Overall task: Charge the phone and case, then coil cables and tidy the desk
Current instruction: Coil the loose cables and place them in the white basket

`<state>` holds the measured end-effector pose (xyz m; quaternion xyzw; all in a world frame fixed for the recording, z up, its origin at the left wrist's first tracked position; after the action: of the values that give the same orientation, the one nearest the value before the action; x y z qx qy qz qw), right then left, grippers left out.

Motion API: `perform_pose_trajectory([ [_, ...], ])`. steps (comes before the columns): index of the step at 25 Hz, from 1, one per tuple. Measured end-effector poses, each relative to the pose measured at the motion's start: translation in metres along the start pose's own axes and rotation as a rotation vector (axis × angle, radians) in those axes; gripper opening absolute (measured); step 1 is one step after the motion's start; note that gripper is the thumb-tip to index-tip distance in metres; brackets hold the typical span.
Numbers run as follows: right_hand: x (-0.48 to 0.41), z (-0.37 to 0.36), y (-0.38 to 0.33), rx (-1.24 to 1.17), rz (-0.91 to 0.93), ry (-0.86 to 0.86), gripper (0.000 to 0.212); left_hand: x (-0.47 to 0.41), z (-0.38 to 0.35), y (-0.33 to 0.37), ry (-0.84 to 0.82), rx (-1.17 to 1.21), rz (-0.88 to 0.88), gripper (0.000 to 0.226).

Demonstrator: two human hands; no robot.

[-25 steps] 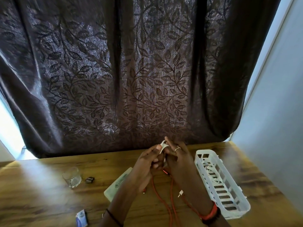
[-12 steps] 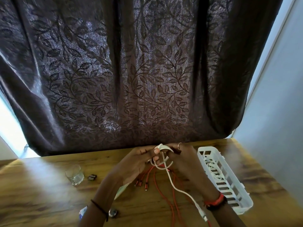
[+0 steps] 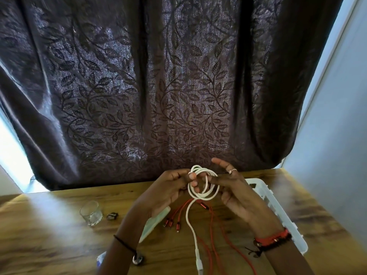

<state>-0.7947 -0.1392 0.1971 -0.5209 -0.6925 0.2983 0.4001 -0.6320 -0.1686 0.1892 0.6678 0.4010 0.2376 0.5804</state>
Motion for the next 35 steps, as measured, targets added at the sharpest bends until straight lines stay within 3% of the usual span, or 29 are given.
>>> perform_pose_trajectory([
  [4, 0.000, 0.002, -0.006, -0.032, 0.007, -0.049, 0.075, -0.003, -0.002, 0.000, 0.032, 0.032, 0.015, 0.021],
  [6, 0.004, 0.003, -0.009, -0.045, 0.017, -0.140, 0.084, -0.004, -0.002, 0.001, 0.020, 0.091, -0.003, 0.033],
  [9, 0.011, 0.002, -0.011, 0.201, 0.076, -0.300, 0.088, -0.002, -0.010, 0.001, -0.043, -0.004, -0.052, 0.035],
  [11, 0.009, 0.004, -0.008, 0.544, 0.283, -0.175, 0.076, -0.005, -0.012, -0.003, -0.005, -0.015, -0.069, 0.032],
  [13, 0.008, 0.007, -0.009, 0.861, 0.636, 0.128, 0.048, -0.008, -0.012, -0.005, 0.053, 0.009, -0.101, 0.031],
  [16, 0.011, 0.009, -0.005, 0.930, 0.900, 0.291, 0.016, -0.009, -0.014, -0.004, 0.059, -0.063, -0.124, 0.028],
  [18, 0.010, 0.012, -0.005, 0.910, 0.876, 0.318, 0.005, -0.008, -0.016, -0.002, 0.032, -0.143, -0.132, 0.028],
  [20, 0.006, 0.011, -0.005, 0.861, 0.760, 0.349, 0.018, -0.008, -0.017, -0.003, 0.023, -0.196, -0.132, 0.026],
  [23, -0.002, 0.015, -0.013, 0.818, 0.681, 0.328, 0.015, -0.009, -0.018, -0.008, -0.002, -0.357, -0.161, 0.025],
  [25, -0.006, 0.023, -0.017, 0.714, 0.487, 0.220, 0.032, -0.010, -0.012, -0.013, 0.022, -0.499, -0.200, 0.025],
  [28, -0.001, 0.028, -0.015, 0.281, 0.101, -0.076, 0.023, -0.013, 0.009, -0.021, 0.150, -0.656, -0.243, 0.030],
  [30, 0.009, 0.027, -0.016, 0.231, -0.031, -0.168, 0.026, -0.013, 0.016, -0.023, 0.253, -0.729, -0.296, 0.030],
  [32, 0.013, 0.027, -0.015, 0.293, -0.057, -0.155, 0.026, -0.013, 0.017, -0.022, 0.359, -0.727, -0.323, 0.027],
  [35, 0.009, 0.030, -0.012, 0.561, 0.147, 0.058, 0.016, -0.011, 0.015, -0.023, 0.455, -0.472, -0.271, 0.024],
])
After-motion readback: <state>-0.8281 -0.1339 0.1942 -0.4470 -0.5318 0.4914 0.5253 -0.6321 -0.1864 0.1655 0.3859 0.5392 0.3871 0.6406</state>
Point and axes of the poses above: each hand's wrist, its own x-axis away from the middle knuckle, its own z-axis out of the back of the hand, y = z × x, the point moved 2 cm from there along -x, towards the middle knuckle, and after that the axes turned 7 degrees about -z, right-handed, at the moved point
